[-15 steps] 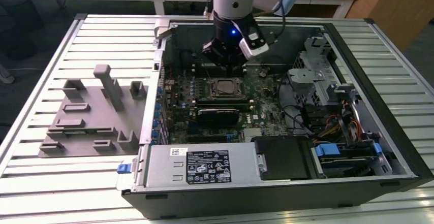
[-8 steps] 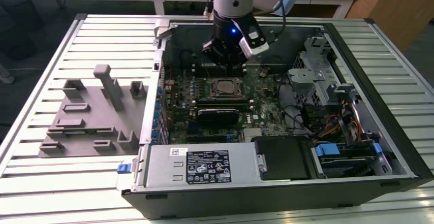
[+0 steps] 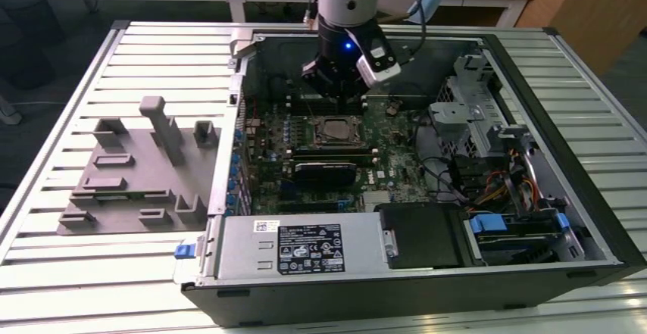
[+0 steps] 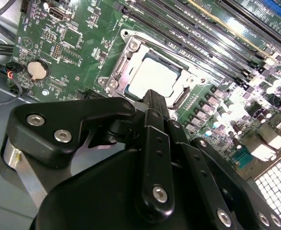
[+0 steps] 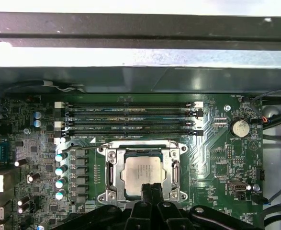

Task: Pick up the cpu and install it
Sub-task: 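Install the first cpu locking lever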

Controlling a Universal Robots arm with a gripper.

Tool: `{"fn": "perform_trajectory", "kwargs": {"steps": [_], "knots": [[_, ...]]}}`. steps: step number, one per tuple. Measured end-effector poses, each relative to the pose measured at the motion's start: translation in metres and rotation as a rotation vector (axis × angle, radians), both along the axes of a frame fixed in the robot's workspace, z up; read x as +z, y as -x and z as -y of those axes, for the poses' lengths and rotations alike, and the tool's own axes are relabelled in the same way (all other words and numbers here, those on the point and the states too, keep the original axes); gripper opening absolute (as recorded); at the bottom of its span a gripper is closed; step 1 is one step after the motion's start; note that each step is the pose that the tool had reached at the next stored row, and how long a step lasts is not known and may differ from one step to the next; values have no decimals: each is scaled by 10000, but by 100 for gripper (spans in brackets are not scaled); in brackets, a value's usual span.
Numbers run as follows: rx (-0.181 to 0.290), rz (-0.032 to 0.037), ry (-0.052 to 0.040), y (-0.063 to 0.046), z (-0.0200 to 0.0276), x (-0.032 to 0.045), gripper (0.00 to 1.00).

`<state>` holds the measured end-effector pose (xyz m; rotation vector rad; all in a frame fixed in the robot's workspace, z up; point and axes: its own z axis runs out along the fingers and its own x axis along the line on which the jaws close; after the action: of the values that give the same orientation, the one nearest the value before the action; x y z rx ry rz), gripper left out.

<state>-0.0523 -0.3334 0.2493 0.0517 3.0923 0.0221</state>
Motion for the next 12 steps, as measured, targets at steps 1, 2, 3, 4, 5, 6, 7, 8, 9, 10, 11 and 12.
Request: {"fn": "perform_trajectory", "kwargs": {"steps": [1, 2, 3, 4, 5, 6, 7, 8, 9, 10, 11, 12], "knots": [[0, 0, 0, 3, 0, 0, 11], [-1, -1, 0, 10, 0, 0, 11], [-1, 0, 0, 19, 0, 0, 11], [0, 0, -1, 29, 0, 0, 11], [-1, 0, -1, 39, 0, -1, 11], [-1, 1, -1, 50, 0, -1, 11], [-1, 1, -1, 62, 0, -1, 11], [-1, 1, -1, 73, 0, -1, 11], [0, 0, -1, 85, 0, 0, 11], [0, 1, -2, 97, 0, -1, 11], [-1, 1, -1, 109, 0, -1, 11], [-2, 0, -1, 122, 0, -1, 11]]}}
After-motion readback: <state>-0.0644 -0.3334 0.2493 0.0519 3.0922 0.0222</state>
